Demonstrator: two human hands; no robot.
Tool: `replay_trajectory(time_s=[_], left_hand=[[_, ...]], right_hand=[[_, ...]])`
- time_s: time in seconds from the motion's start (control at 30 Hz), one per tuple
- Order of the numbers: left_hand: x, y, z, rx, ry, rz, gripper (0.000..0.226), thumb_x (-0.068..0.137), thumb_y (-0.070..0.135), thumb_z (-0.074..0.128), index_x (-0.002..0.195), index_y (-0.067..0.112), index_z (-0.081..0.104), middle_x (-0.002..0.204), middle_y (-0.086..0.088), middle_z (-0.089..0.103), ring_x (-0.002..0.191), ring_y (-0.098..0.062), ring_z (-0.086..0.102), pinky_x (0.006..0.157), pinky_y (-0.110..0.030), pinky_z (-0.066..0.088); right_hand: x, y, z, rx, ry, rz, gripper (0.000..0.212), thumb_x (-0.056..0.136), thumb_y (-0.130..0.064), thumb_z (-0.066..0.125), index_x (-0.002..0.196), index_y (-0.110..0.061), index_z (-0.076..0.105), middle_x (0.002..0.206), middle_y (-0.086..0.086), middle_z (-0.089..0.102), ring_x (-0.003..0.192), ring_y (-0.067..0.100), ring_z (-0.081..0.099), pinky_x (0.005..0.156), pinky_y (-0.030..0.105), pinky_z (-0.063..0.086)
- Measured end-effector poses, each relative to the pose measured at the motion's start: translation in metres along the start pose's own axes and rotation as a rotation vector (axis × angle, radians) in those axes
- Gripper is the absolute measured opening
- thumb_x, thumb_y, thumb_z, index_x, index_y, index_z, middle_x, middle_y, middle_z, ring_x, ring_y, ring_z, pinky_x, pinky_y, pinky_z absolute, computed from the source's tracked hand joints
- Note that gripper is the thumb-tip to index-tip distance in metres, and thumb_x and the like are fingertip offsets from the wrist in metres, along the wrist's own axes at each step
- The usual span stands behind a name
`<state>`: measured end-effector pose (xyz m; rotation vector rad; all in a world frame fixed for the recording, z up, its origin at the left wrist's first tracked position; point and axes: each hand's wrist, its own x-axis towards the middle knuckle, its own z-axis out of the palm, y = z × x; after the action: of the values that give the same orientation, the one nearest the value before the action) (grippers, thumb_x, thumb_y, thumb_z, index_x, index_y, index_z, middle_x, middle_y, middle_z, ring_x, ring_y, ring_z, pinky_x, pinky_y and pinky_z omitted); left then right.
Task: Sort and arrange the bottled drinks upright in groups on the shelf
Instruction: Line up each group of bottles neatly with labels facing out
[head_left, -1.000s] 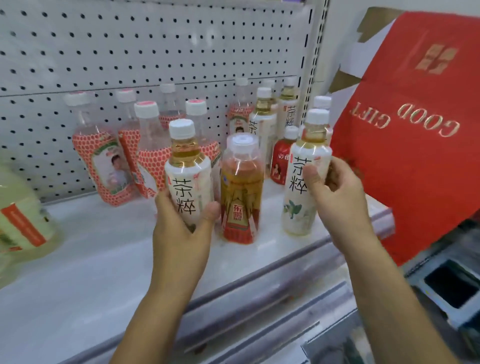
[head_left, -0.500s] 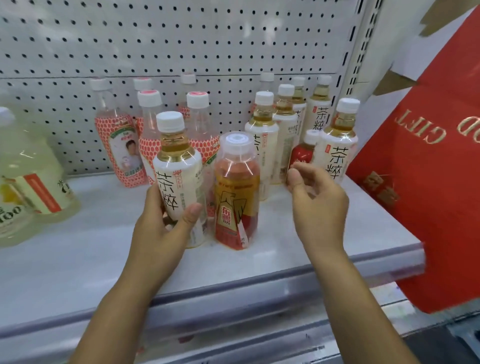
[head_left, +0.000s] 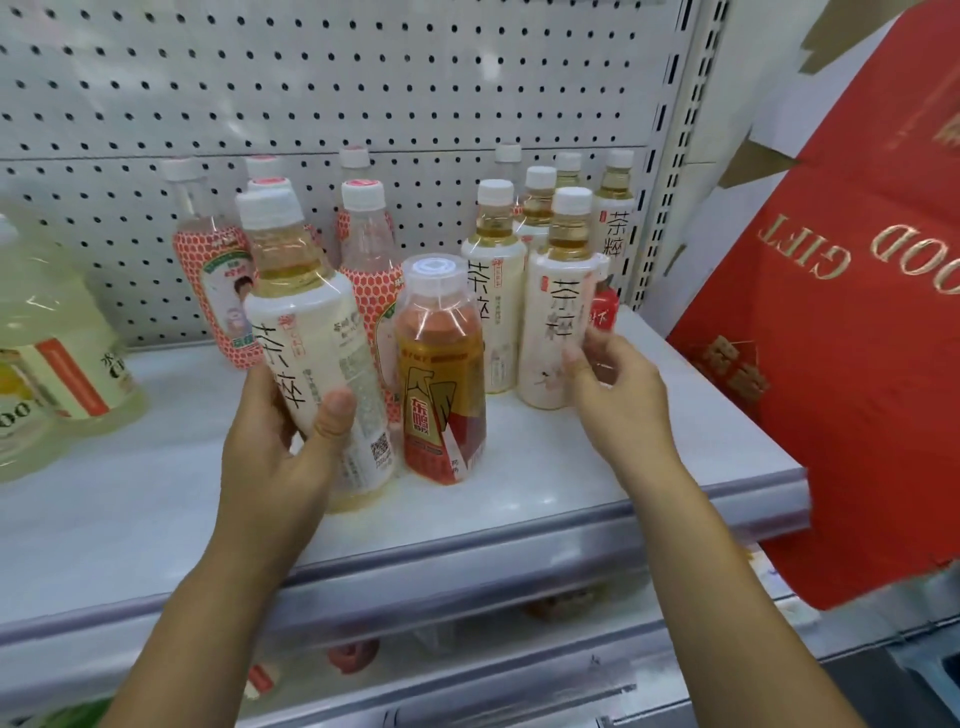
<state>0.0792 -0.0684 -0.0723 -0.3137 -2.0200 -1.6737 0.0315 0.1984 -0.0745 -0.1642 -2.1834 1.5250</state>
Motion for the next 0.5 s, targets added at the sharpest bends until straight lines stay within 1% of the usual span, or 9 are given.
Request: replay_trajectory(time_s=[0.03, 0.1, 0.17, 0.2, 0.27, 0.33, 0.4, 0.43, 0.5], left_hand=[[-0.002, 0.005, 0.001, -0.023, 0.021, 0.007, 0.070, 0.077, 0.076, 0.061, 0.130, 0.031, 0.050, 0.125, 0.026, 0.064, 0.117, -0.002, 0.062, 0.087, -0.014, 0.054], [-0.005, 0.019, 0.003, -0.057, 0.014, 0.019, 0.068, 0.074, 0.079, 0.062, 0.127, 0.037, 0.052, 0.124, 0.025, 0.066, 0.117, -0.002, 0.063, 0.085, -0.013, 0.054], [-0.008, 0.034, 0.008, -0.065, -0.041, 0.022, 0.063, 0.071, 0.079, 0.063, 0.122, 0.042, 0.056, 0.119, 0.025, 0.069, 0.112, -0.002, 0.066, 0.081, -0.014, 0.055], [-0.010, 0.040, 0.011, -0.063, -0.081, 0.013, 0.063, 0.070, 0.078, 0.064, 0.120, 0.041, 0.058, 0.117, 0.023, 0.070, 0.110, -0.004, 0.067, 0.080, -0.016, 0.056], [-0.015, 0.048, 0.022, -0.079, -0.170, -0.019, 0.058, 0.071, 0.068, 0.070, 0.119, 0.035, 0.062, 0.114, 0.017, 0.073, 0.107, -0.008, 0.070, 0.080, -0.021, 0.059], [-0.020, 0.054, 0.038, -0.138, -0.252, -0.059, 0.049, 0.073, 0.054, 0.069, 0.116, 0.032, 0.064, 0.111, 0.016, 0.075, 0.103, -0.007, 0.071, 0.078, -0.020, 0.059], [-0.025, 0.057, 0.059, -0.173, -0.332, -0.104, 0.045, 0.076, 0.052, 0.072, 0.116, 0.031, 0.064, 0.110, 0.017, 0.075, 0.102, -0.005, 0.071, 0.078, -0.019, 0.058], [-0.026, 0.057, 0.071, -0.170, -0.362, -0.129, 0.046, 0.079, 0.054, 0.074, 0.118, 0.032, 0.063, 0.112, 0.018, 0.074, 0.104, -0.003, 0.070, 0.080, -0.020, 0.059], [-0.024, 0.055, 0.094, -0.159, -0.389, -0.175, 0.049, 0.074, 0.057, 0.069, 0.119, 0.039, 0.058, 0.115, 0.022, 0.071, 0.107, 0.002, 0.067, 0.084, -0.020, 0.059]], right_hand=[[-0.002, -0.003, 0.001, 0.013, -0.035, -0.001, 0.030, 0.101, -0.034, 0.058, 0.130, -0.030, 0.064, 0.108, -0.024, 0.064, 0.104, -0.003, 0.061, 0.090, 0.020, 0.052], [-0.009, -0.009, -0.001, 0.051, -0.044, -0.005, 0.032, 0.103, -0.039, 0.053, 0.130, -0.029, 0.066, 0.112, -0.023, 0.065, 0.105, -0.003, 0.060, 0.084, 0.010, 0.048], [-0.017, -0.017, -0.007, 0.093, -0.029, -0.025, 0.026, 0.102, -0.043, 0.051, 0.120, -0.034, 0.067, 0.111, -0.023, 0.067, 0.103, -0.003, 0.062, 0.077, 0.006, 0.048], [-0.021, -0.020, -0.010, 0.106, -0.035, -0.038, 0.024, 0.101, -0.046, 0.051, 0.115, -0.036, 0.068, 0.108, -0.023, 0.069, 0.101, -0.002, 0.064, 0.078, 0.008, 0.050], [-0.026, -0.023, -0.017, 0.119, -0.045, -0.066, 0.028, 0.100, -0.048, 0.052, 0.110, -0.031, 0.072, 0.104, -0.017, 0.074, 0.101, 0.001, 0.067, 0.086, 0.021, 0.054], [-0.019, -0.018, -0.028, 0.139, -0.008, -0.069, 0.024, 0.101, -0.045, 0.056, 0.103, -0.031, 0.074, 0.098, -0.016, 0.076, 0.098, 0.002, 0.069, 0.091, 0.032, 0.056], [0.000, -0.005, -0.040, 0.143, 0.017, -0.050, 0.017, 0.100, -0.042, 0.059, 0.099, -0.033, 0.073, 0.097, -0.017, 0.075, 0.097, 0.001, 0.069, 0.095, 0.039, 0.057], [0.014, 0.003, -0.045, 0.135, 0.006, -0.032, 0.016, 0.100, -0.043, 0.059, 0.103, -0.034, 0.072, 0.100, -0.017, 0.075, 0.101, 0.003, 0.068, 0.098, 0.042, 0.056], [0.043, 0.017, -0.052, 0.101, -0.052, 0.022, 0.029, 0.097, -0.052, 0.059, 0.118, -0.035, 0.068, 0.115, -0.015, 0.071, 0.115, 0.011, 0.064, 0.102, 0.048, 0.053]])
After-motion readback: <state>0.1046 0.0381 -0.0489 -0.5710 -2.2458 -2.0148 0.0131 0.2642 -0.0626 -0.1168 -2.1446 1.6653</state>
